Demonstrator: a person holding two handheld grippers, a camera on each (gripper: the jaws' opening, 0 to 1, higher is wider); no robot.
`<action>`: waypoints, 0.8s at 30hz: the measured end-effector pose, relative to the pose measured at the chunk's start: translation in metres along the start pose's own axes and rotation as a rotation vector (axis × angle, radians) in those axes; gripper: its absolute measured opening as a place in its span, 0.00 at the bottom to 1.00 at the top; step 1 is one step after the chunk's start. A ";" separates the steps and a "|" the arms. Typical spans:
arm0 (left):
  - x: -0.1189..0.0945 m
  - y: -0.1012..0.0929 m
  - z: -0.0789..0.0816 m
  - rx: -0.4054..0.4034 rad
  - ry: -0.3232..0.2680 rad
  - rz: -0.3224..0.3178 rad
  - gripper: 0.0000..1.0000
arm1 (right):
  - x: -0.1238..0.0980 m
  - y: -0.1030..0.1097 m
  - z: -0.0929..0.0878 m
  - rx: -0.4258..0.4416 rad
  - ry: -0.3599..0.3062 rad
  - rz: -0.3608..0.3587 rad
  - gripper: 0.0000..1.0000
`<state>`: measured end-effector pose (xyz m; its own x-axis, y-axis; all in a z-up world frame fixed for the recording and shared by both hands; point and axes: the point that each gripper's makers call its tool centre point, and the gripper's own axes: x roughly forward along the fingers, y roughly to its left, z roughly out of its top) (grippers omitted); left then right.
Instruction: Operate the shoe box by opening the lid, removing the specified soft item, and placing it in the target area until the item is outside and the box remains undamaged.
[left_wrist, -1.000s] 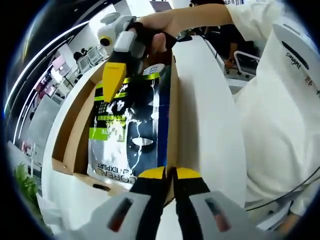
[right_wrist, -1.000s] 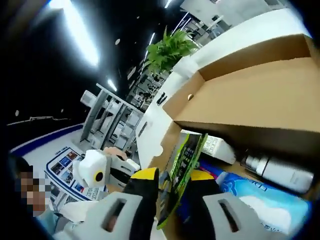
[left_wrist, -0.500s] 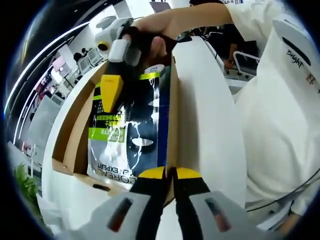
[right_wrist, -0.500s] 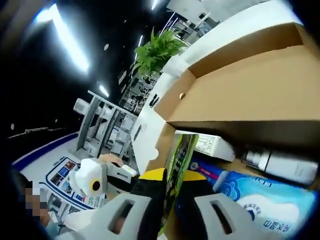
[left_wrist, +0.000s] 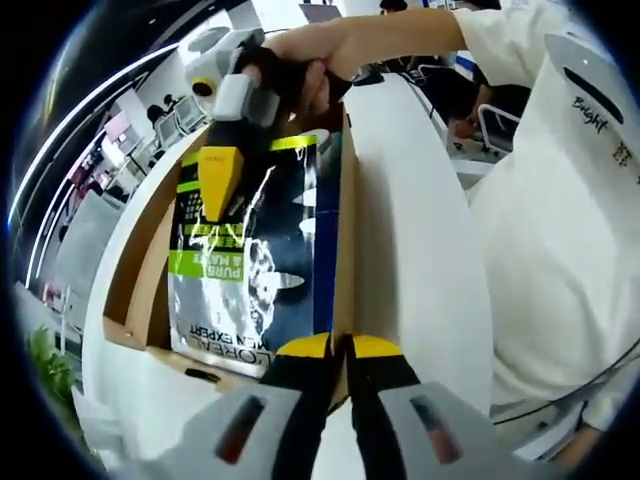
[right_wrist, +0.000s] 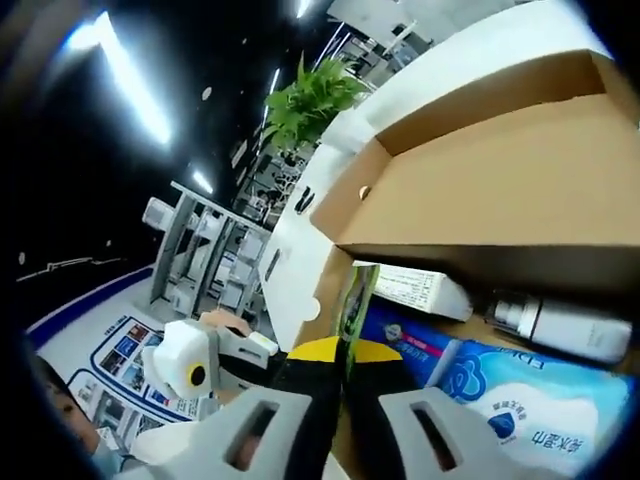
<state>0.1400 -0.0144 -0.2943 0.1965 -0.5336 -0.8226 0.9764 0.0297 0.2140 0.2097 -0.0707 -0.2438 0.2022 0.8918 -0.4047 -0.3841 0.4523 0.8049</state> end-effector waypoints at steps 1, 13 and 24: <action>0.000 0.000 0.000 0.000 -0.001 0.000 0.05 | -0.001 0.002 0.000 0.008 -0.001 0.006 0.00; 0.000 0.000 0.000 0.003 -0.007 0.006 0.05 | -0.018 0.023 -0.006 0.030 0.001 0.089 0.00; 0.000 0.001 0.000 0.002 -0.008 0.008 0.05 | -0.048 0.022 0.007 0.045 -0.005 0.120 0.00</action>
<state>0.1406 -0.0146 -0.2944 0.2037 -0.5402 -0.8165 0.9746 0.0323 0.2218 0.1977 -0.1037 -0.2031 0.1618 0.9393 -0.3026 -0.3650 0.3418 0.8660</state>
